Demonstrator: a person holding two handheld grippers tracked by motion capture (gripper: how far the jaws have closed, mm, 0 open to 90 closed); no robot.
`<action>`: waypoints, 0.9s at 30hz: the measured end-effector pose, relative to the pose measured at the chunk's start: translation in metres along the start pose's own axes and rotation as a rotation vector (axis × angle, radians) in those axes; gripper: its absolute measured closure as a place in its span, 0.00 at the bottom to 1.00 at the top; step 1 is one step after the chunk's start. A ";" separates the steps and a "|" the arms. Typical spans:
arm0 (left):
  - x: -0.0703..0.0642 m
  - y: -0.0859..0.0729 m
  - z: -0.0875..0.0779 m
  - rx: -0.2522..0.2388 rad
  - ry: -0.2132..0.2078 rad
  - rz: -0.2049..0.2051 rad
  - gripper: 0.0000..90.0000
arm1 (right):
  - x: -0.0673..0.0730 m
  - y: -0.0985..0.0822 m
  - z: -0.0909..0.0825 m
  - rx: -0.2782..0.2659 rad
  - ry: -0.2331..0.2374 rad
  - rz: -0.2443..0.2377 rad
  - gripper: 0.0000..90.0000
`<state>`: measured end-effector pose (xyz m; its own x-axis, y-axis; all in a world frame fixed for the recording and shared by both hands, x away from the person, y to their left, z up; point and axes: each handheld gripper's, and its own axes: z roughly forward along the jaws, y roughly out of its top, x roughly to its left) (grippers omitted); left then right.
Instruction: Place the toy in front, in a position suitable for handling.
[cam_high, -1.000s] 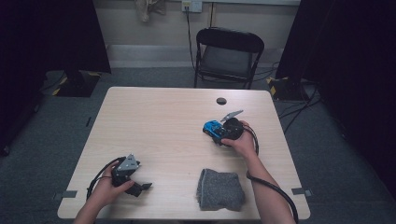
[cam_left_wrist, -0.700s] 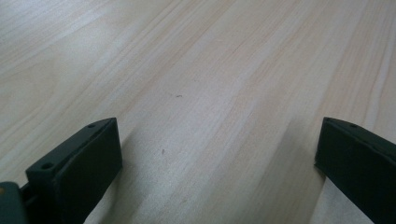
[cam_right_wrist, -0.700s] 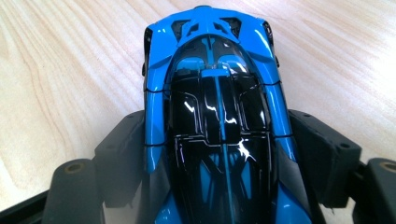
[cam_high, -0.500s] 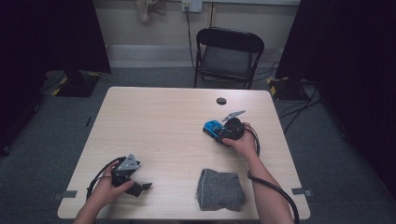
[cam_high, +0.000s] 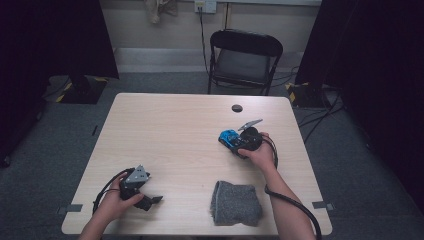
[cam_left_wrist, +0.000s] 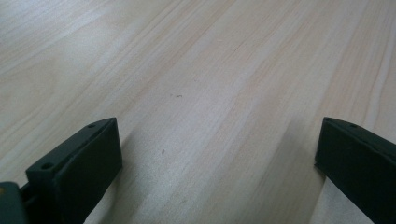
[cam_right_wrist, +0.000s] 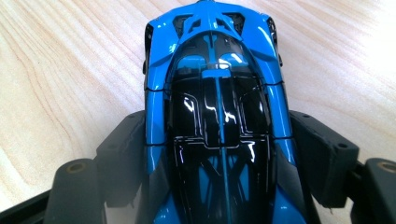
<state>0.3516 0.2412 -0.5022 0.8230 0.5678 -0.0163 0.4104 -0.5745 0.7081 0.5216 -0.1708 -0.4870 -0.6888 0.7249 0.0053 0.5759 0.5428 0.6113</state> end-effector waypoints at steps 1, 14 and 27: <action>0.000 0.000 0.000 0.000 0.000 0.000 0.00 | 0.000 0.000 0.000 0.000 0.000 0.000 0.29; 0.000 0.000 0.000 0.001 0.000 0.000 0.00 | -0.001 -0.002 0.000 -0.013 0.004 -0.008 0.28; 0.000 0.000 0.000 0.001 -0.003 0.000 0.00 | 0.000 0.006 0.008 0.003 0.005 -0.011 0.18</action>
<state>0.3520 0.2412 -0.5021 0.8241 0.5662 -0.0189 0.4111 -0.5747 0.7076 0.5286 -0.1643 -0.4895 -0.6976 0.7165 0.0023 0.5694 0.5523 0.6089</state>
